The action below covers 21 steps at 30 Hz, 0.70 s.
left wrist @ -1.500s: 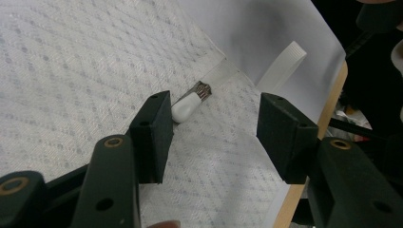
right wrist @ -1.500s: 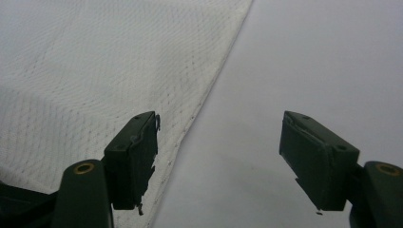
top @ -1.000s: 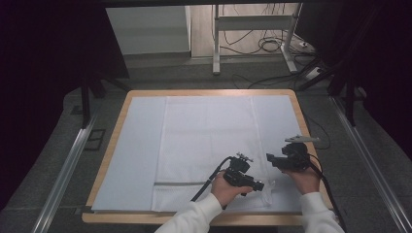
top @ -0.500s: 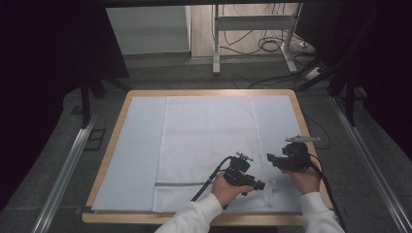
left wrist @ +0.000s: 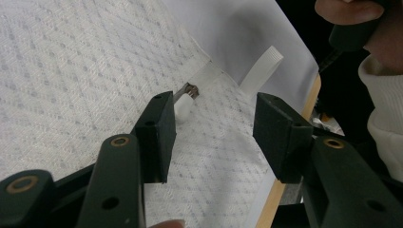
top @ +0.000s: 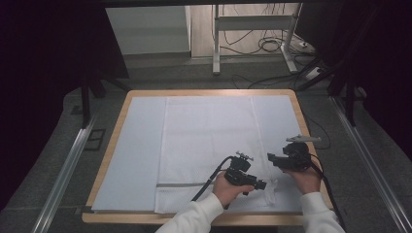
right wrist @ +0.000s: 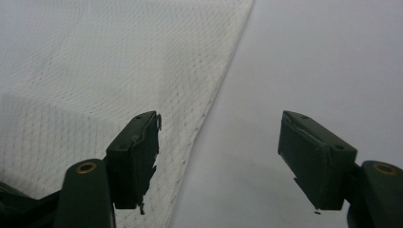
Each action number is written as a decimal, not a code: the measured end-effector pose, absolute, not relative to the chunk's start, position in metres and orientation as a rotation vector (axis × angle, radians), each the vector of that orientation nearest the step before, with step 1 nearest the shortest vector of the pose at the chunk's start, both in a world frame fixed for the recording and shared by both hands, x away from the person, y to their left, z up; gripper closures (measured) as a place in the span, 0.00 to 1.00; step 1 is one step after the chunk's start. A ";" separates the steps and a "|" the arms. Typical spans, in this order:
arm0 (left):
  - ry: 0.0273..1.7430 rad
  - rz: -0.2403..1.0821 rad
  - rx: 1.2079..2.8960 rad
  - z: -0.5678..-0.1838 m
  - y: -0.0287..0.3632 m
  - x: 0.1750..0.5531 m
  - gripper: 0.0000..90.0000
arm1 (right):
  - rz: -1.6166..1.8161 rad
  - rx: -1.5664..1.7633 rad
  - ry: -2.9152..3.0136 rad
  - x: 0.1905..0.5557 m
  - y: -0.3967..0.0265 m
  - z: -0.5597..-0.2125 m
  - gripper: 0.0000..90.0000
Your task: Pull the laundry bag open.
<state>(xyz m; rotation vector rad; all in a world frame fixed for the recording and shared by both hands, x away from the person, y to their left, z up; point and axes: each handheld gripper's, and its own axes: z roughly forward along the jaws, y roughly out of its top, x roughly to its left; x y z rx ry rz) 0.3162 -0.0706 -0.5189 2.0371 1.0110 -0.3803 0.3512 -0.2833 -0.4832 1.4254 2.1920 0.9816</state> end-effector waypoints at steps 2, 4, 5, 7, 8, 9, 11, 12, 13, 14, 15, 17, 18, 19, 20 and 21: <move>1.009 -0.386 2.033 -0.518 -0.070 0.316 0.56 | 0.983 1.427 2.191 0.351 -0.284 -0.483 0.33; 1.003 -0.386 2.035 -0.517 -0.070 0.317 0.56 | 0.982 1.427 2.192 0.351 -0.284 -0.483 0.33; 1.005 -0.384 2.035 -0.517 -0.070 0.317 0.57 | 0.980 1.427 2.194 0.351 -0.284 -0.484 0.33; 1.007 -0.384 2.033 -0.518 -0.070 0.317 0.57 | 0.982 1.429 2.198 0.351 -0.283 -0.484 0.33; 1.005 -0.382 2.031 -0.517 -0.070 0.317 0.57 | 0.983 1.430 2.201 0.351 -0.283 -0.484 0.33; 1.002 -0.382 2.031 -0.517 -0.070 0.316 0.57 | 0.983 1.433 2.203 0.352 -0.283 -0.484 0.33; 0.998 -0.383 2.029 -0.516 -0.071 0.316 0.58 | 0.980 1.438 2.207 0.352 -0.283 -0.484 0.33; 0.996 -0.382 2.028 -0.515 -0.071 0.316 0.58 | 0.982 1.441 2.208 0.352 -0.283 -0.485 0.33; 0.995 -0.381 2.029 -0.514 -0.071 0.316 0.58 | 0.983 1.445 2.207 0.352 -0.283 -0.485 0.33; 0.996 -0.377 2.028 -0.514 -0.072 0.316 0.58 | 0.983 1.452 2.206 0.352 -0.283 -0.485 0.33; 0.997 -0.378 2.024 -0.514 -0.072 0.316 0.58 | 0.983 1.462 2.206 0.352 -0.283 -0.485 0.33; 0.996 -0.388 2.013 -0.513 -0.072 0.316 0.59 | 0.979 1.460 2.207 0.352 -0.284 -0.485 0.33; 0.991 -0.382 2.020 -0.513 -0.072 0.316 0.59 | 0.981 1.461 2.206 0.352 -0.284 -0.485 0.33; 0.993 -0.379 2.017 -0.513 -0.073 0.316 0.59 | 0.982 1.461 2.206 0.352 -0.284 -0.485 0.34; 0.995 -0.378 2.016 -0.513 -0.073 0.316 0.59 | 0.983 1.461 2.205 0.352 -0.284 -0.485 0.34; 0.996 -0.377 2.016 -0.513 -0.073 0.317 0.59 | 0.983 1.461 2.205 0.352 -0.284 -0.485 0.34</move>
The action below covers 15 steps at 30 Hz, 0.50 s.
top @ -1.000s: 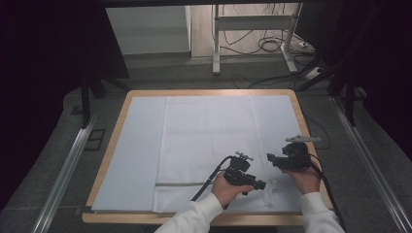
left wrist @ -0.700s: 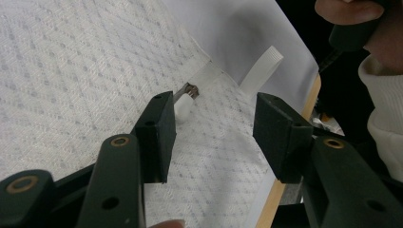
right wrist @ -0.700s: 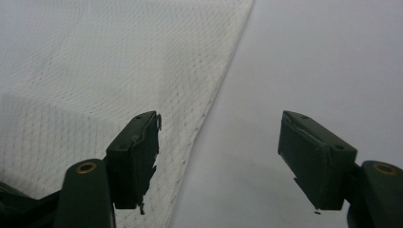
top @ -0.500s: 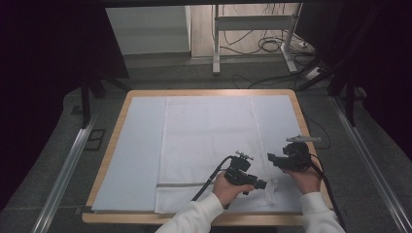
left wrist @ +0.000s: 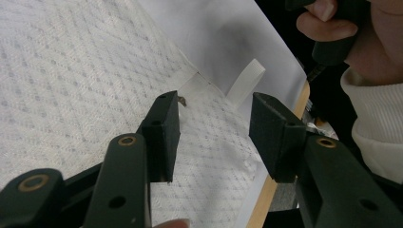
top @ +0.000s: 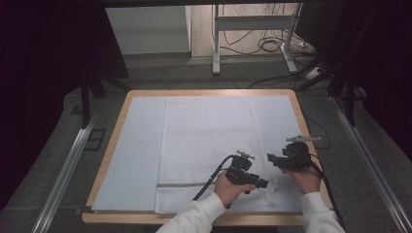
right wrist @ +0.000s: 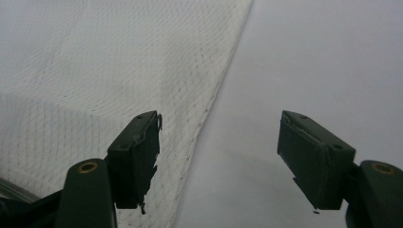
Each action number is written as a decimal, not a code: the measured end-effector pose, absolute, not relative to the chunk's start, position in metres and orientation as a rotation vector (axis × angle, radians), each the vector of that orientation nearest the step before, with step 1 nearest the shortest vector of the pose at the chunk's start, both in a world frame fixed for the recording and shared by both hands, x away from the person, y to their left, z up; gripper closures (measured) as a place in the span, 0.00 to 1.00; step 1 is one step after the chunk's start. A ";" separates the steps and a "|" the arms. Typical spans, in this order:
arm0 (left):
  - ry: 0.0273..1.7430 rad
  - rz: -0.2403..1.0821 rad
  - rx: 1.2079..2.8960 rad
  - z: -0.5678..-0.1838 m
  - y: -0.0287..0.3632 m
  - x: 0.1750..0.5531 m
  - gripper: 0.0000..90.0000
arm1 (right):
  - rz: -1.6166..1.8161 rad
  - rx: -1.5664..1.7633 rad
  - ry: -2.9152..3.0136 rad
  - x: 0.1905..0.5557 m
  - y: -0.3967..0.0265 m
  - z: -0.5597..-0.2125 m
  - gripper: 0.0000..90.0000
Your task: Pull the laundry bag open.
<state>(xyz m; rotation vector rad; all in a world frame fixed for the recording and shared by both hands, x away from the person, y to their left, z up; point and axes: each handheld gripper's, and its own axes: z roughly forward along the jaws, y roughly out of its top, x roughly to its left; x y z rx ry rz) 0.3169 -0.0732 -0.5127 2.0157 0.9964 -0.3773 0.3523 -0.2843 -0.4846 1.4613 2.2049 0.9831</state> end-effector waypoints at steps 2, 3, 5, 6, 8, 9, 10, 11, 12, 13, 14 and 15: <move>0.991 -0.392 2.009 -0.513 -0.073 0.318 0.60 | 0.983 1.461 2.206 0.352 -0.284 -0.485 0.34; 0.991 -0.397 2.003 -0.513 -0.073 0.318 0.60 | 0.982 1.461 2.207 0.352 -0.284 -0.485 0.34; 0.993 -0.397 2.001 -0.513 -0.073 0.319 0.60 | 0.980 1.461 2.207 0.352 -0.284 -0.485 0.34; 0.991 -0.403 1.997 -0.513 -0.073 0.319 0.60 | 0.981 1.461 2.206 0.352 -0.284 -0.485 0.34; 0.985 -0.426 1.981 -0.513 -0.073 0.320 0.61 | 0.982 1.461 2.204 0.353 -0.284 -0.485 0.34; 0.983 -0.434 1.976 -0.513 -0.073 0.320 0.61 | 0.982 1.462 2.203 0.353 -0.285 -0.485 0.34; 0.979 -0.438 1.974 -0.513 -0.074 0.320 0.61 | 0.982 1.462 2.203 0.353 -0.285 -0.484 0.34; 0.973 -0.436 1.986 -0.513 -0.074 0.320 0.61 | 0.982 1.462 2.203 0.352 -0.285 -0.484 0.34; 0.977 -0.435 1.997 -0.514 -0.076 0.320 0.61 | 0.981 1.463 2.202 0.352 -0.285 -0.484 0.34; 0.978 -0.438 2.006 -0.516 -0.078 0.320 0.61 | 0.981 1.463 2.201 0.352 -0.285 -0.484 0.34; 0.982 -0.433 2.018 -0.519 -0.079 0.320 0.61 | 0.981 1.463 2.201 0.352 -0.285 -0.484 0.34; 0.983 -0.425 2.022 -0.520 -0.081 0.320 0.60 | 0.981 1.461 2.200 0.352 -0.285 -0.484 0.34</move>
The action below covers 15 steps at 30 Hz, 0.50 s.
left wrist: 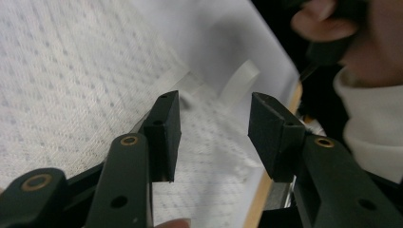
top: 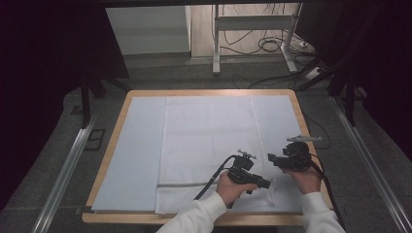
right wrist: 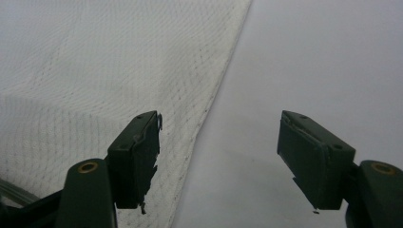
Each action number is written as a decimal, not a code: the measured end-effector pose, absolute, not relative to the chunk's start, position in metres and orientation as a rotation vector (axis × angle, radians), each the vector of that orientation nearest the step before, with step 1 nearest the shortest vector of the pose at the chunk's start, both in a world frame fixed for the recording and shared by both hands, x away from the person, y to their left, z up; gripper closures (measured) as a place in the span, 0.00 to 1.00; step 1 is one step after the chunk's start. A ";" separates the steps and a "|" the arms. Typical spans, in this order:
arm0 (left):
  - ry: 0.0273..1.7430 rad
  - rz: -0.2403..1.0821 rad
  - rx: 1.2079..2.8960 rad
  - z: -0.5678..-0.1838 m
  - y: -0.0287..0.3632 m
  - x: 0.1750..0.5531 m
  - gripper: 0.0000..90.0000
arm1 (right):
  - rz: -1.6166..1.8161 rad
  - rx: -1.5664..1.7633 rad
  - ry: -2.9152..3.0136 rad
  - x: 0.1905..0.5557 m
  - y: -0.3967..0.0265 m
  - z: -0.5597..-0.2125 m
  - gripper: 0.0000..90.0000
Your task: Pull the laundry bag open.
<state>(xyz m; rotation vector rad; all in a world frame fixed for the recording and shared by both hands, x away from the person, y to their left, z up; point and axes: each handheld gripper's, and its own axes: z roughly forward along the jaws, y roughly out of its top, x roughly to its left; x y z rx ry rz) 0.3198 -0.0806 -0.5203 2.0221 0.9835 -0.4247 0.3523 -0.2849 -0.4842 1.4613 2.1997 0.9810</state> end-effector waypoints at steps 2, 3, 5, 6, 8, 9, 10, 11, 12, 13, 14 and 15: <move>0.988 -0.410 2.030 -0.522 -0.081 0.321 0.60 | 0.980 1.460 2.200 0.352 -0.286 -0.484 0.34; 0.999 -0.409 2.025 -0.523 -0.081 0.322 0.60 | 0.981 1.460 2.198 0.352 -0.286 -0.484 0.34; 1.010 -0.400 2.027 -0.523 -0.081 0.324 0.61 | 0.985 1.464 2.194 0.352 -0.287 -0.484 0.34; 1.023 -0.395 2.025 -0.524 -0.081 0.326 0.61 | 0.987 1.466 2.193 0.352 -0.288 -0.484 0.34; 1.031 -0.392 2.033 -0.525 -0.081 0.328 0.62 | 0.984 1.469 2.192 0.352 -0.289 -0.485 0.34; 1.039 -0.386 2.029 -0.525 -0.082 0.328 0.64 | 0.983 1.468 2.191 0.352 -0.289 -0.485 0.34; 1.037 -0.382 2.036 -0.525 -0.082 0.328 0.66 | 0.986 1.469 2.189 0.352 -0.290 -0.484 0.34; 1.034 -0.377 2.043 -0.525 -0.082 0.327 0.67 | 0.989 1.469 2.186 0.352 -0.290 -0.483 0.34; 1.035 -0.374 2.048 -0.525 -0.082 0.327 0.68 | 0.991 1.469 2.183 0.352 -0.290 -0.483 0.34; 1.037 -0.367 2.049 -0.525 -0.083 0.327 0.69 | 0.996 1.472 2.175 0.352 -0.291 -0.482 0.34; 1.041 -0.363 2.049 -0.525 -0.083 0.326 0.70 | 0.998 1.475 2.172 0.352 -0.291 -0.482 0.34; 1.043 -0.359 2.051 -0.524 -0.083 0.326 0.71 | 0.998 1.476 2.171 0.352 -0.291 -0.482 0.34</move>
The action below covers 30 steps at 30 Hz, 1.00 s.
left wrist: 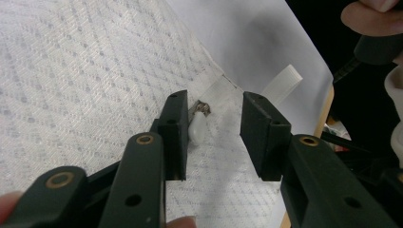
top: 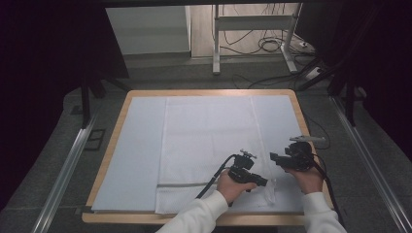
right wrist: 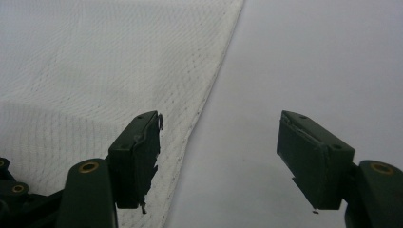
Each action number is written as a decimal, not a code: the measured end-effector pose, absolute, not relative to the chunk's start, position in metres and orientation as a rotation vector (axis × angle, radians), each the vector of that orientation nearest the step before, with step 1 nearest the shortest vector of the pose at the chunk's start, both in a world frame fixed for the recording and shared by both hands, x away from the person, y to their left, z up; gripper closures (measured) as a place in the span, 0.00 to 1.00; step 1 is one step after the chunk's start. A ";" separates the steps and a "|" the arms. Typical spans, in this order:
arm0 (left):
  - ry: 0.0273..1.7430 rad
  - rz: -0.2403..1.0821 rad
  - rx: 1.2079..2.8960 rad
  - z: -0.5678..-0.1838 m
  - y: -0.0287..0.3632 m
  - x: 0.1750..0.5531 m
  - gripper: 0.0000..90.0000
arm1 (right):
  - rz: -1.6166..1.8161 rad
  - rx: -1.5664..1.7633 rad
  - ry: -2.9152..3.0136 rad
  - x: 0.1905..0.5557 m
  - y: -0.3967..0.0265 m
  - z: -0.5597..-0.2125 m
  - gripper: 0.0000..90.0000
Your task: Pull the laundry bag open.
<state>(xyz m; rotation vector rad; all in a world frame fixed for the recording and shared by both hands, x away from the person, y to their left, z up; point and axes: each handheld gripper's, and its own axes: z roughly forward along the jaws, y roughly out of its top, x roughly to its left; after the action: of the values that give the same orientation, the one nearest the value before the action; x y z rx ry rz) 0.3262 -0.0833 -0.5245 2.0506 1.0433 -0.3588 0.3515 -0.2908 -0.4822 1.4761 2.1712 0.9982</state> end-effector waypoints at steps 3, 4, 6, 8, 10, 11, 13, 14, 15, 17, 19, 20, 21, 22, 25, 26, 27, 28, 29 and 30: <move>1.037 -0.324 2.072 -0.524 -0.085 0.324 0.74 | 0.992 1.472 2.174 0.352 -0.291 -0.482 0.34; 1.039 -0.310 2.077 -0.523 -0.086 0.324 0.75 | 0.995 1.472 2.172 0.351 -0.291 -0.482 0.34; 1.032 -0.276 2.093 -0.523 -0.087 0.322 0.78 | 0.998 1.474 2.168 0.352 -0.291 -0.482 0.34; 1.029 -0.257 2.100 -0.523 -0.088 0.321 0.81 | 0.998 1.472 2.164 0.351 -0.291 -0.482 0.34; 1.027 -0.248 2.103 -0.524 -0.089 0.321 0.84 | 0.999 1.472 2.163 0.351 -0.291 -0.481 0.34; 1.025 -0.249 2.111 -0.525 -0.089 0.320 0.87 | 0.999 1.471 2.162 0.351 -0.291 -0.481 0.34; 1.024 -0.224 2.117 -0.525 -0.090 0.319 0.89 | 0.998 1.471 2.161 0.351 -0.291 -0.481 0.34; 1.022 -0.221 2.119 -0.525 -0.090 0.319 0.91 | 0.998 1.471 2.160 0.351 -0.292 -0.481 0.34; 1.023 -0.225 2.119 -0.525 -0.090 0.319 0.92 | 0.998 1.471 2.160 0.351 -0.292 -0.481 0.34; 1.026 -0.236 2.114 -0.526 -0.089 0.320 0.93 | 0.998 1.473 2.157 0.351 -0.292 -0.481 0.34; 1.019 -0.227 2.121 -0.525 -0.089 0.320 0.93 | 0.999 1.474 2.155 0.351 -0.292 -0.481 0.34; 1.016 -0.223 2.122 -0.525 -0.089 0.320 0.94 | 0.999 1.474 2.154 0.351 -0.292 -0.481 0.34; 1.017 -0.222 2.120 -0.525 -0.089 0.319 0.94 | 1.000 1.474 2.153 0.351 -0.293 -0.481 0.34; 1.018 -0.221 2.119 -0.525 -0.089 0.319 0.94 | 1.001 1.476 2.150 0.351 -0.293 -0.481 0.34; 1.014 -0.219 2.114 -0.525 -0.088 0.319 0.95 | 1.000 1.475 2.152 0.351 -0.294 -0.480 0.34; 1.009 -0.216 2.117 -0.524 -0.088 0.318 0.96 | 1.000 1.477 2.154 0.351 -0.294 -0.480 0.34; 1.009 -0.214 2.114 -0.523 -0.088 0.318 0.96 | 1.001 1.478 2.157 0.351 -0.294 -0.481 0.34; 1.007 -0.211 2.114 -0.523 -0.088 0.317 0.96 | 1.002 1.482 2.162 0.351 -0.294 -0.481 0.34; 1.001 -0.209 2.116 -0.522 -0.087 0.317 0.96 | 1.002 1.484 2.165 0.351 -0.293 -0.481 0.34; 0.997 -0.208 2.114 -0.521 -0.087 0.317 0.96 | 1.003 1.489 2.171 0.351 -0.293 -0.481 0.34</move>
<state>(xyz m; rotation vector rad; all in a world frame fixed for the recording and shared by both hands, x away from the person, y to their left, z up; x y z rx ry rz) 0.3168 -0.0867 -0.5211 2.1145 0.9971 -0.2077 0.3515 -0.2932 -0.4814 1.4888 2.1709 1.0026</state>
